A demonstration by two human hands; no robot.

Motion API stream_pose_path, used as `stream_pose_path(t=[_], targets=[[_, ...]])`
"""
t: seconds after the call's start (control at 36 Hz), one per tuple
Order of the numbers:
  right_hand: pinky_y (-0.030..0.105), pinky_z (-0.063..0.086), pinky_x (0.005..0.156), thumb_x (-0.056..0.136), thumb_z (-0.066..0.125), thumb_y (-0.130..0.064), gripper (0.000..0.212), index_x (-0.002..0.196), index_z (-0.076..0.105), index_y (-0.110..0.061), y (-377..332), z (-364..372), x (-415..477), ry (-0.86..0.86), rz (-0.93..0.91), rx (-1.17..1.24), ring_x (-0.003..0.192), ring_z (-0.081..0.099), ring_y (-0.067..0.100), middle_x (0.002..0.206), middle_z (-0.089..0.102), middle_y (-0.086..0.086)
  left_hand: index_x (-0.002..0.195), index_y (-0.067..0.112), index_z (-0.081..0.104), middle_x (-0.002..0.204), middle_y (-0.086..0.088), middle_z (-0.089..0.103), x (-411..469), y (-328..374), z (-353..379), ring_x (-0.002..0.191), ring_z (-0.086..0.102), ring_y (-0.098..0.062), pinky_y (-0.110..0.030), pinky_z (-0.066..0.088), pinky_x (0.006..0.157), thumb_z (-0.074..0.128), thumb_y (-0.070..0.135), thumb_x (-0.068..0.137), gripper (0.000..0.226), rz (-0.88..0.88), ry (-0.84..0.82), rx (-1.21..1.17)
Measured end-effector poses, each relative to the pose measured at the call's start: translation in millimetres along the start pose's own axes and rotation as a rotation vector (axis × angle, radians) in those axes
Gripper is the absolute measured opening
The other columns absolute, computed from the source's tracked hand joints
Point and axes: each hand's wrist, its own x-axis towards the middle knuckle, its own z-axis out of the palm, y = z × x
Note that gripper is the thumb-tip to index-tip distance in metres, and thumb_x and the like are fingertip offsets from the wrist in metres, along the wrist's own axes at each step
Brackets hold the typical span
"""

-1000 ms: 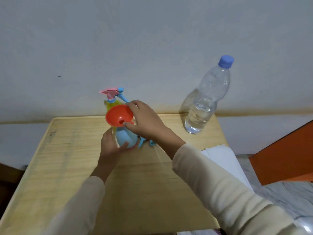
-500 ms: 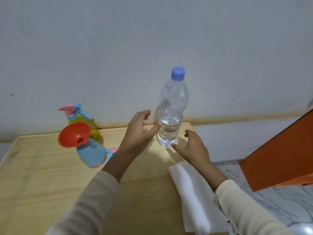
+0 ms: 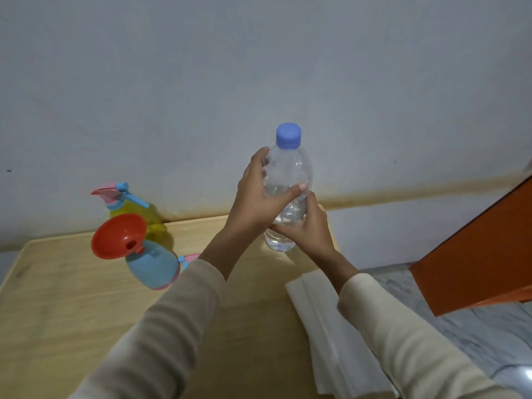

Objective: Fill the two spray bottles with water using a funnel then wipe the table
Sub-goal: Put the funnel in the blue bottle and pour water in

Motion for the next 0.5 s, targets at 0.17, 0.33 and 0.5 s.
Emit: stream_pose_path(t=[0.17, 0.33, 0.5], targets=[[0.035, 0.053, 0.087, 0.057, 0.087, -0.039, 0.072, 0.115, 0.044, -0.038, -17, 12, -47, 0.059, 0.01, -0.013, 0.101, 0.061, 0.004, 0.105, 0.06, -0.021, 0.135, 0.025, 0.04, 0.13, 0.005, 0.05, -38, 8, -21, 0.118, 0.051, -0.014, -0.039, 0.047, 0.1, 0.086, 0.03, 0.064, 0.085, 0.021, 0.012, -0.042], [0.02, 0.05, 0.075, 0.057, 0.086, -0.038, 0.066, 0.105, 0.042, -0.045, -35, 31, -113, 0.095, 0.078, 0.002, 0.092, 0.061, -0.001, 0.098, 0.063, -0.019, 0.128, 0.03, 0.046, 0.117, 0.012, 0.054, -89, 9, -51, 0.107, 0.053, -0.007, -0.033, 0.05, 0.094, 0.088, 0.031, 0.06, 0.081, 0.057, -0.046, -0.028], [0.014, 0.04, 0.063, 0.056, 0.086, -0.043, 0.072, 0.112, 0.043, -0.03, -40, 46, -164, 0.1, 0.107, -0.108, 0.085, 0.058, 0.004, 0.095, 0.061, -0.015, 0.128, 0.026, 0.046, 0.118, 0.008, 0.055, -127, 1, -71, 0.106, 0.056, -0.013, -0.034, 0.051, 0.09, 0.09, 0.034, 0.056, 0.084, 0.057, -0.075, 0.0]])
